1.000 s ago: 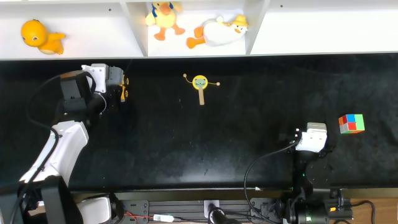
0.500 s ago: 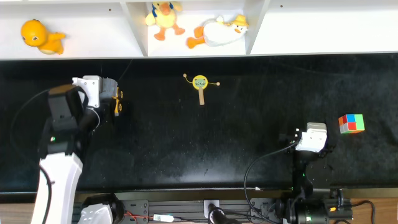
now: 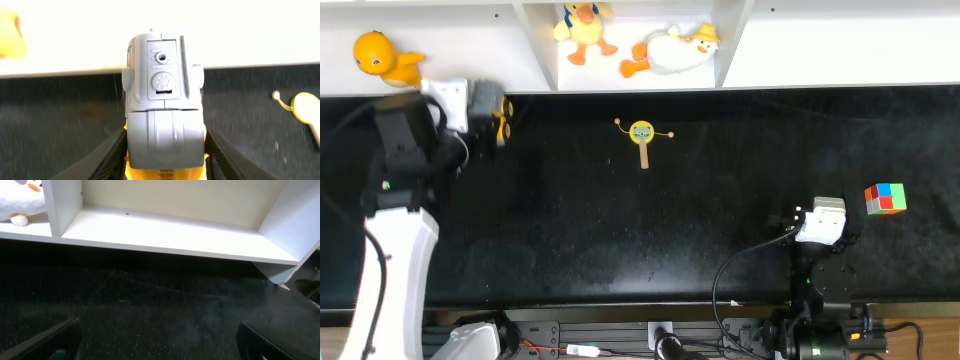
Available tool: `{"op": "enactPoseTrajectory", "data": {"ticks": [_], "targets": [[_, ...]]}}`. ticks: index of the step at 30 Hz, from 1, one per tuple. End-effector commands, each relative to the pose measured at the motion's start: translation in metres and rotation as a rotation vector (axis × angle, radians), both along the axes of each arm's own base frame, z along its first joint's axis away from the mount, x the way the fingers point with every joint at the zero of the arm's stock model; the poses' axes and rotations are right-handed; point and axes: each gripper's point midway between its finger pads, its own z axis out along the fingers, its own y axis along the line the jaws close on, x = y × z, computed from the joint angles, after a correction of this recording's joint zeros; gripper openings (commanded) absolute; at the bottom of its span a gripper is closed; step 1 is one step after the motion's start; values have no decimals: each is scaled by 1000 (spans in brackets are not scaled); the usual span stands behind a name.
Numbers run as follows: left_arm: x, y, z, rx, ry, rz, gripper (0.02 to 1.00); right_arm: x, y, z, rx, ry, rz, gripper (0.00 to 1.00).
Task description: Store Toys
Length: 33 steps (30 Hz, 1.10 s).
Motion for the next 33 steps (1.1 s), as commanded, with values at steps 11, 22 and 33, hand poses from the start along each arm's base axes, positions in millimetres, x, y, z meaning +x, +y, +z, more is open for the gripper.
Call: {"op": "enactPoseTrajectory", "data": {"ticks": [11, 22, 33], "targets": [[92, 5, -6, -19, -80, -21, 364, 0, 1, 0, 8, -9, 3, 996], [92, 6, -14, -21, -58, -21, 998, 0, 1, 0, 8, -9, 3, 998], [-62, 19, -17, 114, -16, 118, 998, 0, 1, 0, 8, -9, 3, 996]]}}
